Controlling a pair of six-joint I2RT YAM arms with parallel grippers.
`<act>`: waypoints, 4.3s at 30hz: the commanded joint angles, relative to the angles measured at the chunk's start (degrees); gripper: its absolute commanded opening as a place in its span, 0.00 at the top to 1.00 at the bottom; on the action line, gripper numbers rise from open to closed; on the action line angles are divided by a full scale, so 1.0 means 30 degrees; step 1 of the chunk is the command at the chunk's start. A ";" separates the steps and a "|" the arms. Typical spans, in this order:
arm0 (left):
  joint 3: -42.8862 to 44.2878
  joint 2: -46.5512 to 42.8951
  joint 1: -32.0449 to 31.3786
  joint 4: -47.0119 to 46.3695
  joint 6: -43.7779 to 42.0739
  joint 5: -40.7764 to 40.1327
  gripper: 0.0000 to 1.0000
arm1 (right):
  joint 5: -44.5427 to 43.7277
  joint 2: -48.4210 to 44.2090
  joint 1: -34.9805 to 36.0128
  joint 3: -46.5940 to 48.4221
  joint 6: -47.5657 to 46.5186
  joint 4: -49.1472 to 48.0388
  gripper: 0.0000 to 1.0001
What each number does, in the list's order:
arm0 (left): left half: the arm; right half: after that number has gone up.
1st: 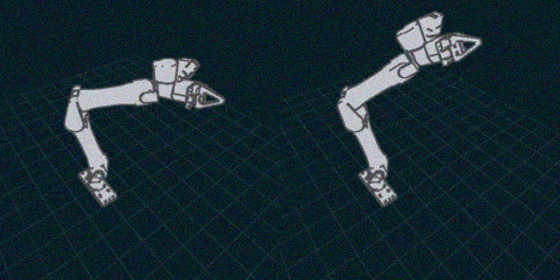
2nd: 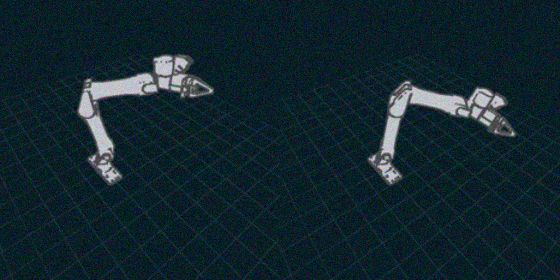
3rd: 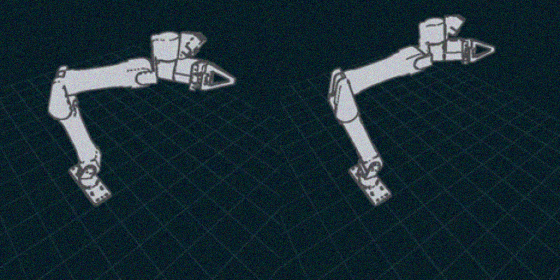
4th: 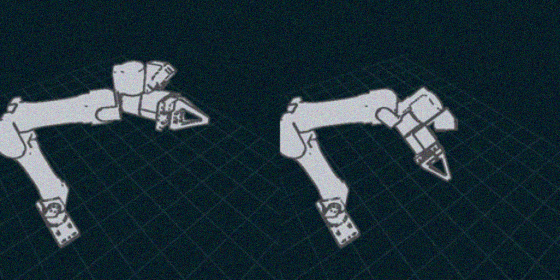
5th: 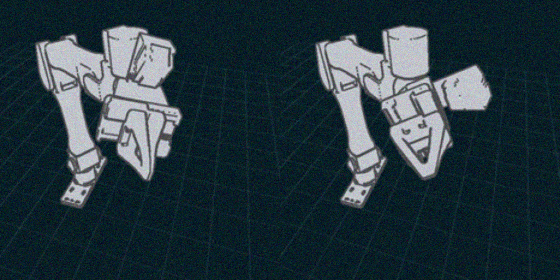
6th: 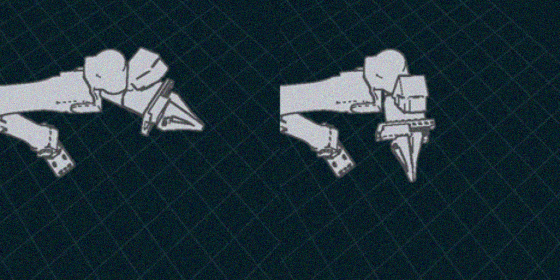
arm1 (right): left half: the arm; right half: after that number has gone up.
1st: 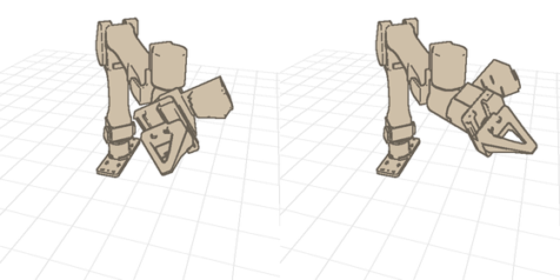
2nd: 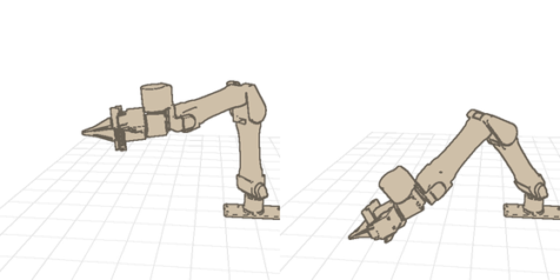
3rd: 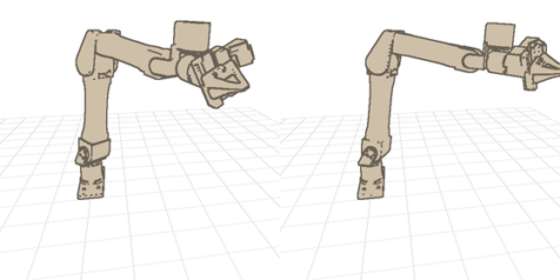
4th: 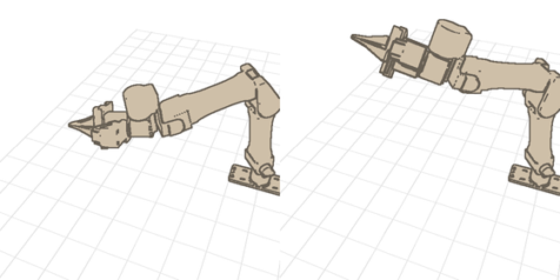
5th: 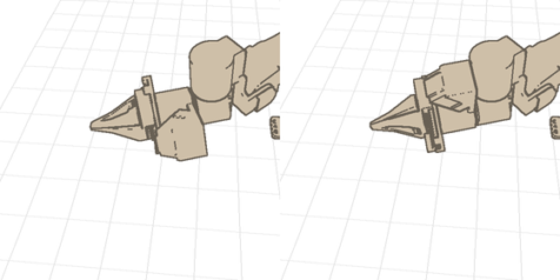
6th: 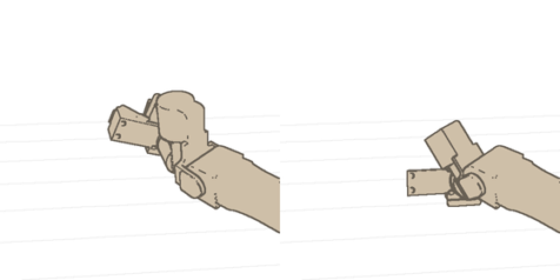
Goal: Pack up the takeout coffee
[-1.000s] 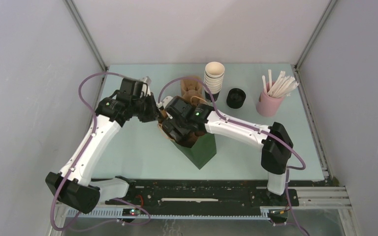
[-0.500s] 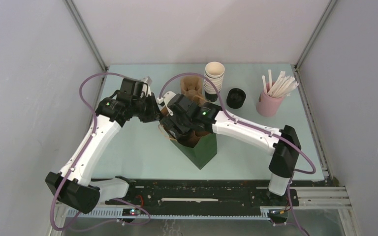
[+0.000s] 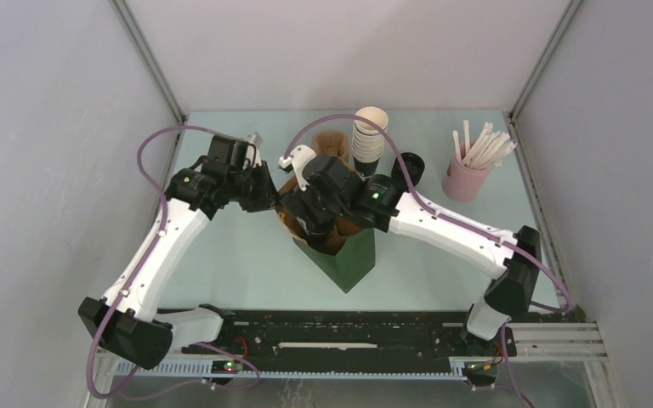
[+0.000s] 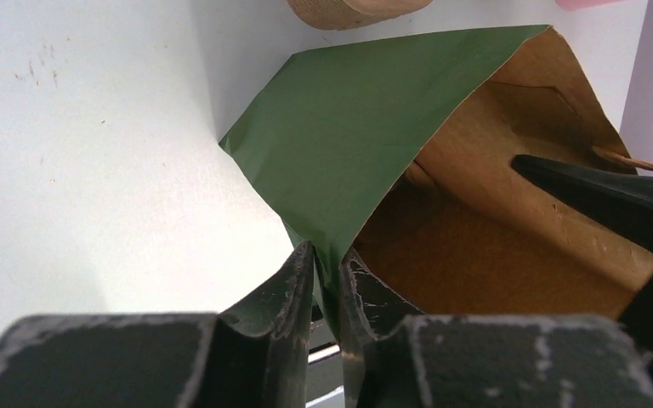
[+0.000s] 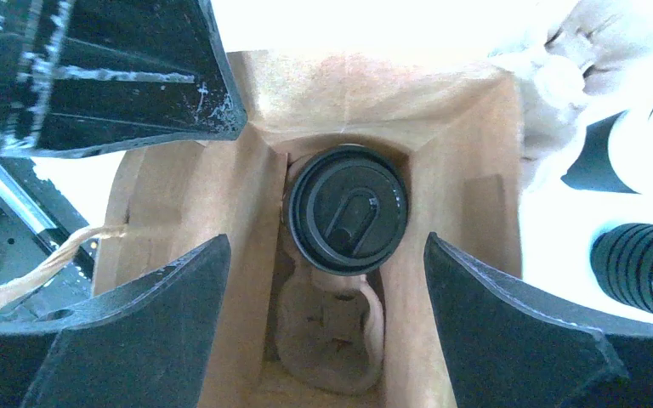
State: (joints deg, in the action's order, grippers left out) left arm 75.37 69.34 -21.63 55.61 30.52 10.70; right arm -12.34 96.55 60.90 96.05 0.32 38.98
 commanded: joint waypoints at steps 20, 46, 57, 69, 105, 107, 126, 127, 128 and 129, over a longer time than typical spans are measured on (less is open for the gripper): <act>0.0859 -0.1030 -0.0188 0.1119 0.0403 -0.0111 0.60 | 0.0802 -0.3263 0.0400 0.0888 -0.0690 -0.1070 0.07; 0.4114 -0.2646 0.0820 0.1357 0.1193 -0.1863 0.23 | 0.1709 -0.2102 -0.2298 0.6853 0.0722 0.1470 0.19; 0.8060 -0.2683 0.1566 0.1116 0.0851 -0.2792 0.12 | -0.0723 -0.3582 -0.4630 1.0776 0.1241 0.7000 0.16; 0.8212 -0.3828 0.1613 0.0582 0.3151 -0.2812 0.07 | -0.0781 -1.0951 -0.8813 0.2423 0.2696 0.6854 0.18; 0.8845 -0.4950 0.1115 0.1442 -0.2491 -0.0047 0.00 | -0.1350 0.3481 -1.8398 0.5504 0.1018 0.4346 0.48; 0.8854 -0.4976 0.1115 0.1444 -0.2524 -0.0143 0.00 | -0.1291 0.3872 -1.8399 0.5860 0.0862 0.4423 0.48; 0.8516 -0.5295 0.1114 0.1453 -0.2232 0.0065 0.00 | -0.2010 0.5504 -1.8128 0.7198 0.0305 0.4624 0.84; 0.8454 -0.5326 0.1115 0.1444 -0.2213 0.0037 0.00 | -0.2025 0.5350 -1.8071 0.7082 0.0228 0.4538 0.87; 0.8410 -0.5370 0.1112 0.1442 -0.2174 0.0037 0.00 | -0.2129 0.5152 -1.8008 0.6972 0.0093 0.4498 0.93; 0.8331 -0.5405 0.1115 0.1417 -0.2128 0.0087 0.00 | -0.2384 0.4988 -1.7949 0.6951 -0.0011 0.4599 0.98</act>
State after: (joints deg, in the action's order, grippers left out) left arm 101.23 53.74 -18.04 61.52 24.45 9.45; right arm -17.69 113.27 6.26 114.83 1.45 53.36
